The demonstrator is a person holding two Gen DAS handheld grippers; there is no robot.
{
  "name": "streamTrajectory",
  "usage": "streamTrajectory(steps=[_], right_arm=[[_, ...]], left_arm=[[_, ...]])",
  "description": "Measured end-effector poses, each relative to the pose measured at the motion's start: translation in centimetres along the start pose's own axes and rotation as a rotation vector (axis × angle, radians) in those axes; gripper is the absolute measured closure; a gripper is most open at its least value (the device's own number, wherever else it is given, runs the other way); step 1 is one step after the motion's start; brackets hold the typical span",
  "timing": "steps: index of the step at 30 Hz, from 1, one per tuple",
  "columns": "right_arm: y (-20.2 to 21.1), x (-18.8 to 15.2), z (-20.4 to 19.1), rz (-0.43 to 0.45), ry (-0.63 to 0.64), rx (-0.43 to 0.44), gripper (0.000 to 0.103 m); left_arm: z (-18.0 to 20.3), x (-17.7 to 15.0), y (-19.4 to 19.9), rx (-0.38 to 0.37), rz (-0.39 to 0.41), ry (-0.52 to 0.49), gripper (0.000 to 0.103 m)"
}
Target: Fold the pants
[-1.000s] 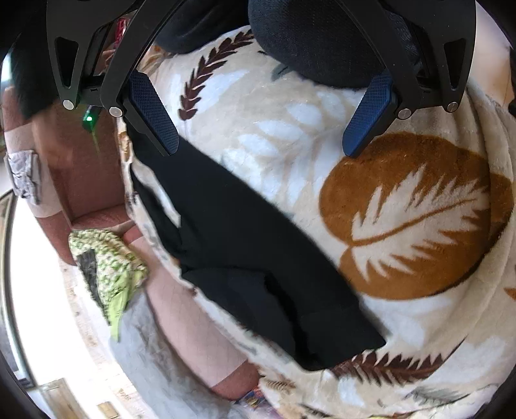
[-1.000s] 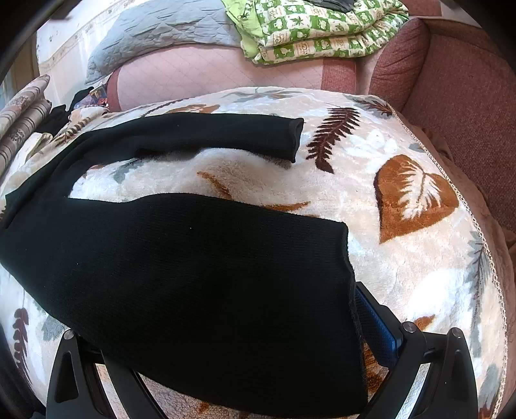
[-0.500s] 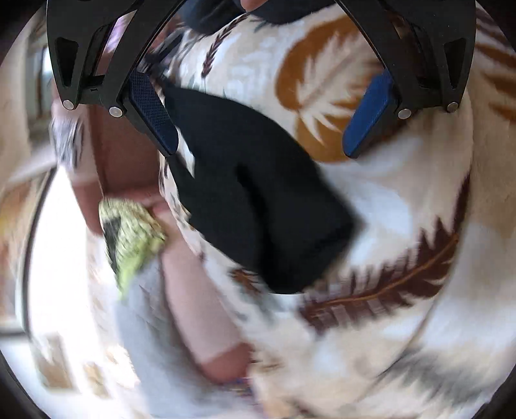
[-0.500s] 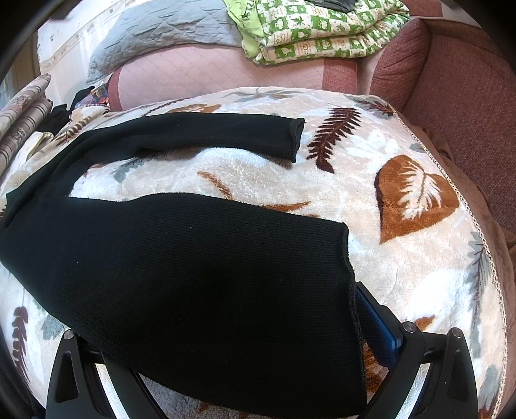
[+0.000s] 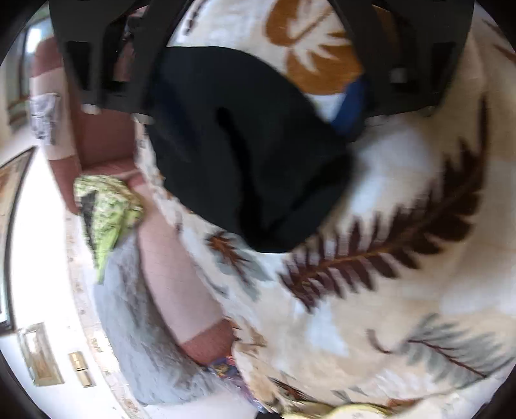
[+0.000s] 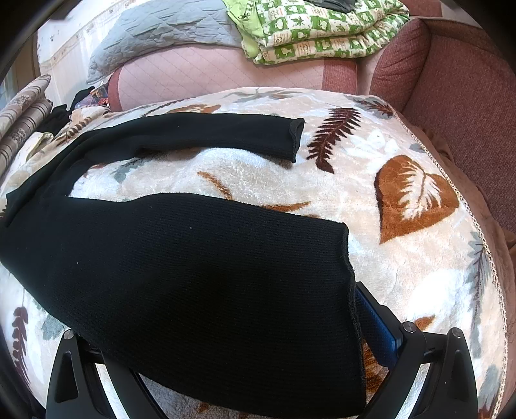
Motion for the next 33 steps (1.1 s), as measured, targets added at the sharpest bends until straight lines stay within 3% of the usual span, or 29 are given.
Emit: streamTrajectory(steps=[1,3,5,10,13,15,17,19,22,24,25,27,29,33], right_arm=[[0.0,0.0,0.0,0.0,0.0,0.0,0.0],[0.0,0.0,0.0,-0.001,-0.003,0.008,0.0],[0.0,0.0,-0.1,0.0,-0.003,0.008,0.0],[-0.4,0.3,0.0,-0.017,0.01,-0.021,0.0],[-0.3,0.3,0.1,-0.014,0.01,-0.02,0.0],[-0.3,0.4,0.1,-0.048,0.026,-0.014,0.0],[-0.1,0.6,0.3,-0.1,0.055,0.039,0.001],[1.1,0.4,1.2,-0.089,0.019,0.111,0.011],[4.2,-0.2,4.0,-0.03,-0.145,0.237,0.015],[6.8,-1.3,7.5,0.066,-0.342,0.276,0.015],[7.2,-2.0,8.7,0.068,-0.45,0.336,0.015],[7.5,-3.7,10.7,0.045,-0.719,0.549,0.015],[7.2,-4.2,10.4,0.029,-0.828,0.72,0.015],[5.6,-4.7,9.2,-0.04,-0.909,0.721,0.018]], left_arm=[[-0.4,0.1,-0.2,0.031,0.005,0.002,0.074],[-1.3,0.1,-0.5,0.048,-0.009,0.014,0.094],[-1.4,0.0,-0.2,0.043,0.013,0.009,0.096],[1.4,-0.5,0.4,0.084,0.063,-0.14,0.097],[1.6,-0.3,-0.6,0.099,0.044,-0.176,0.093],[1.3,-0.1,-1.3,0.102,0.028,-0.172,0.084],[0.9,-0.3,-1.6,0.11,0.017,-0.17,0.083],[0.7,-0.3,-1.6,0.097,0.015,-0.166,0.083],[0.7,-0.3,-1.5,0.086,0.013,-0.189,0.091],[0.8,-0.5,-1.5,0.096,0.014,-0.207,0.093],[0.9,-0.6,-1.4,0.098,0.016,-0.208,0.093],[1.2,-0.7,-1.2,0.096,0.026,-0.208,0.094],[1.5,-0.7,-1.0,0.103,0.039,-0.213,0.094],[1.5,-0.7,-1.0,0.109,0.037,-0.193,0.093]])
Point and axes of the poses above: each gripper's, at about its wrist camera, not at the fingertips, and y roughly against the way its jaws point, z to its right, x to its top, the point moved 6 cm from there along -y, roughly the way its jaws point, and after that the axes turned 5 degrees about -z, right-handed, at the moved point
